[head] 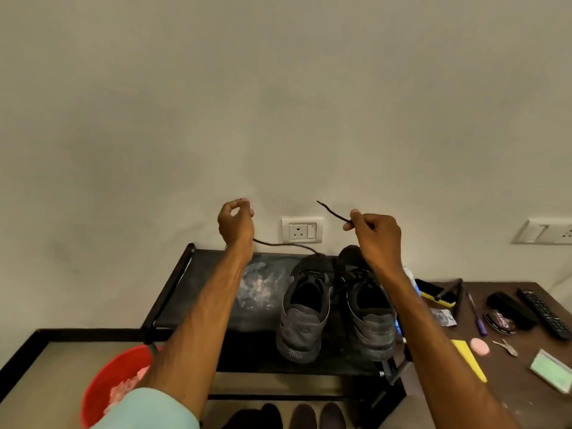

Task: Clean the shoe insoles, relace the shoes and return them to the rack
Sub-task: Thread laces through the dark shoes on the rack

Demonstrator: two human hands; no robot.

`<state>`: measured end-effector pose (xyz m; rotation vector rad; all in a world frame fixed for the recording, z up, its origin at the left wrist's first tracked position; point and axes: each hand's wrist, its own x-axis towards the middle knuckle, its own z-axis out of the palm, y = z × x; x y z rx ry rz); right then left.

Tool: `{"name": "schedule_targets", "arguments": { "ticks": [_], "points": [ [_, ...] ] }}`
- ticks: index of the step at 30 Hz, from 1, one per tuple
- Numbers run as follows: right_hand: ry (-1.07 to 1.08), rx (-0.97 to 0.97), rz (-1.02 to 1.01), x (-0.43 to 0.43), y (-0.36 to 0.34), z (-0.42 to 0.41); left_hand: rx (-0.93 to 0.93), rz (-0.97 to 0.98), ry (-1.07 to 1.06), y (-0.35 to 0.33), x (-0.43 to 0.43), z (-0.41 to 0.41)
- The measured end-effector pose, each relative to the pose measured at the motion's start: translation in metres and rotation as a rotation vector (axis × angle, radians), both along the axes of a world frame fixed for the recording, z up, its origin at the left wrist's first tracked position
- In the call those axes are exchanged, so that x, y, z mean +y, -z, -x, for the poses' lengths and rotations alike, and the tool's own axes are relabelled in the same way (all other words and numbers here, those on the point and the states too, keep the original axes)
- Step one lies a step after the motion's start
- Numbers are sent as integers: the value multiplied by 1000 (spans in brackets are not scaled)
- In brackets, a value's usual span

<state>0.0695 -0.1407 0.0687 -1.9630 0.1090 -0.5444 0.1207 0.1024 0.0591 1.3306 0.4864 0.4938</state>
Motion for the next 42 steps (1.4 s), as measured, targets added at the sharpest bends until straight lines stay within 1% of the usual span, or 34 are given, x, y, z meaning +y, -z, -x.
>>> {"name": "schedule_targets", "arguments": {
  "ticks": [1,3,5,6,8,9,11,13,15,17,18,19,21,24,29,31,33,35,38,40,42],
  "points": [
    [-6,50,81,0,9,-7,53,-173,6,14,-1,0],
    [3,125,221,2,23,-19,176,-495,85,39,-2,1],
    [-20,201,313,7,41,-31,298,-714,196,63,-1,-3],
    [-48,243,372,11,50,-35,349,-783,256,74,1,-4],
    [-86,299,471,13,61,-41,390,-891,387,87,2,-3],
    [-85,308,494,14,67,-46,380,-943,443,93,1,-3],
    [-59,304,526,11,65,-45,262,-1029,518,89,-4,3],
    [-41,299,549,8,63,-44,112,-1045,593,81,-13,6],
    [-55,256,571,6,60,-39,21,-989,720,74,-24,6],
    [-151,167,587,4,54,-28,13,-962,857,68,-33,6],
    [-252,131,575,3,50,-22,33,-975,914,66,-37,6],
    [-368,128,552,0,46,-14,59,-1001,956,66,-40,5],
    [-563,183,523,-7,45,0,77,-1040,985,68,-41,5],
    [-660,217,508,-15,54,7,54,-1023,984,69,-38,10],
    [-621,166,398,-24,46,11,24,-951,993,70,-33,16],
    [-666,212,413,-28,43,14,33,-936,1003,70,-31,17],
    [-683,241,484,-27,44,15,23,-911,1003,71,-30,17],
    [-650,194,486,-24,48,13,-29,-884,950,74,-27,18],
    [-556,84,408,-21,49,10,-94,-823,823,73,-25,23],
    [-493,39,356,-18,52,7,-103,-774,804,71,-27,27],
    [-469,13,325,-13,56,6,-103,-778,794,70,-30,32]
  ]
}}
